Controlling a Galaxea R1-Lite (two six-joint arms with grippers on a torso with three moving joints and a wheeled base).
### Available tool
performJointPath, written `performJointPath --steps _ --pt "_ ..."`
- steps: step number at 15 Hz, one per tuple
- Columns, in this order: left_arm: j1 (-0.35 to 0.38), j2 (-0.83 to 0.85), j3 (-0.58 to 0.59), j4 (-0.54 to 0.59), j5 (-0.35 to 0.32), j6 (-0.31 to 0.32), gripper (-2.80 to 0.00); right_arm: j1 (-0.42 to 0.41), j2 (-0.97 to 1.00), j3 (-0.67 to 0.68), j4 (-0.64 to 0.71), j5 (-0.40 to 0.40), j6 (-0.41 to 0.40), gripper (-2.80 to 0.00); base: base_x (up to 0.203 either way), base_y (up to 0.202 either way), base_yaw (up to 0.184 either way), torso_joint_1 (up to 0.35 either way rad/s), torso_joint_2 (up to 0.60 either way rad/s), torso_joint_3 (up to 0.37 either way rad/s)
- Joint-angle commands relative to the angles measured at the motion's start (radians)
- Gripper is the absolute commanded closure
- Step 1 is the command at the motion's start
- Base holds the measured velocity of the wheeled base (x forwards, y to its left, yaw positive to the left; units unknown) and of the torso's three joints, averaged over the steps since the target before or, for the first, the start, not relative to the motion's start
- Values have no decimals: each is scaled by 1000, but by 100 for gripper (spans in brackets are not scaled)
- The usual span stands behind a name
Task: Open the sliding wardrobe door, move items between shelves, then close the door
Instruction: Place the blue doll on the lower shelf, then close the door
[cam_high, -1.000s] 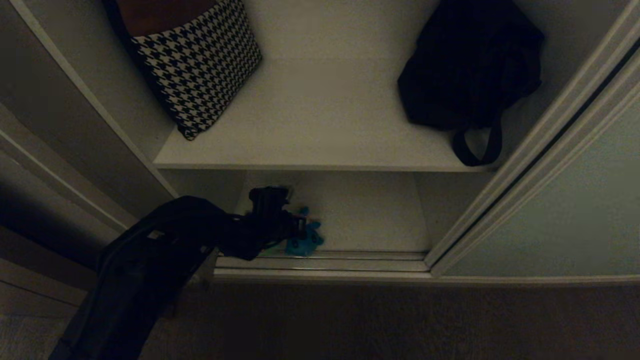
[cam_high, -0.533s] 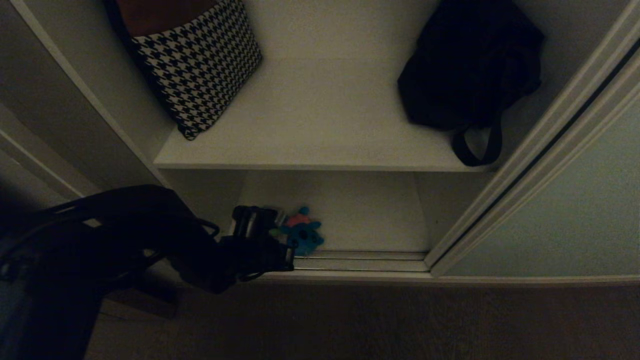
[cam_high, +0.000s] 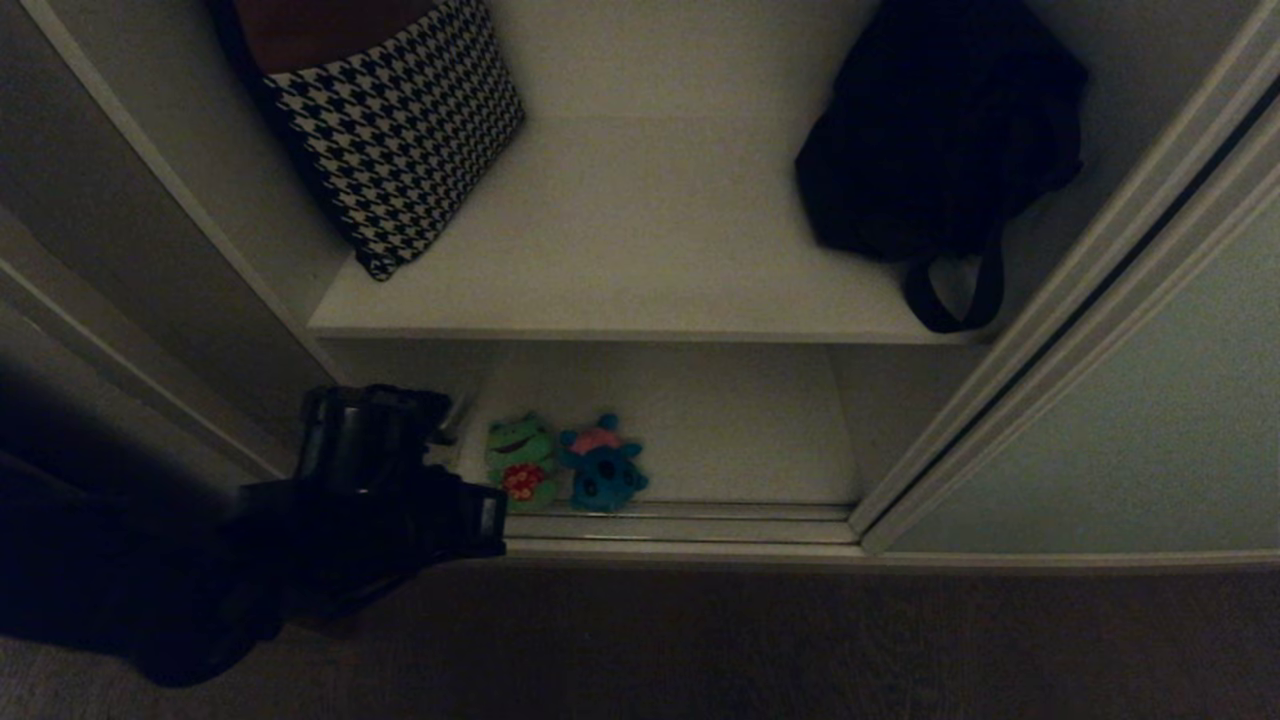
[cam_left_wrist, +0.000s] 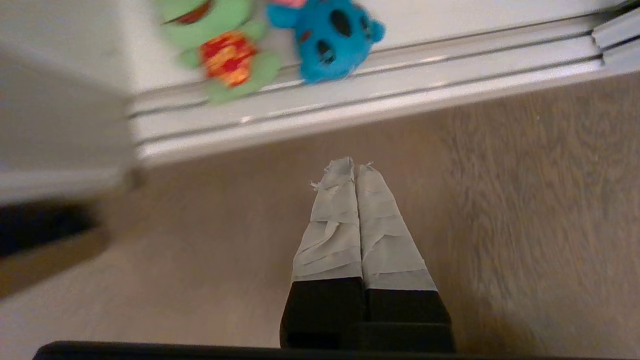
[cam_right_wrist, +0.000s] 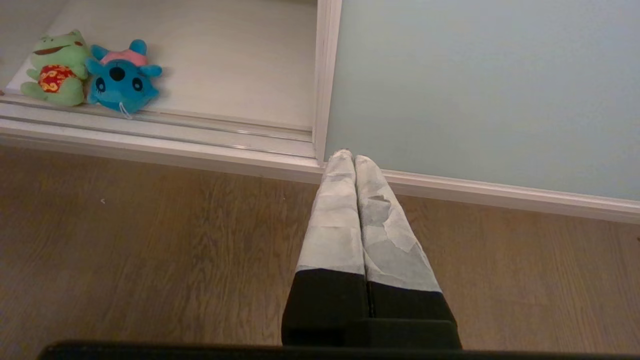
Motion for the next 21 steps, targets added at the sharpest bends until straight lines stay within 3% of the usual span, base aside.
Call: performJointPath --steps 1,4,7,12,18,21 --pt "8 -235 43 88 13 -4 0 0 0 0 0 1 1 0 0 0 0 0 0 0" --pt "78 -485 72 174 71 -9 0 1 0 0 0 1 0 0 0 0 0 0 0 0" --pt "197 -768 129 217 96 -6 0 0 0 0 0 1 -1 0 0 0 0 0 0 0" --pt "372 -1205 310 303 21 35 0 0 0 0 0 1 -1 0 0 0 0 0 0 0" --pt "401 -1587 608 442 -90 133 0 0 0 0 0 1 0 0 0 0 0 0 0 0" --pt "402 -1708 631 548 -116 139 0 1 0 0 0 1 -1 0 0 0 0 0 0 0"
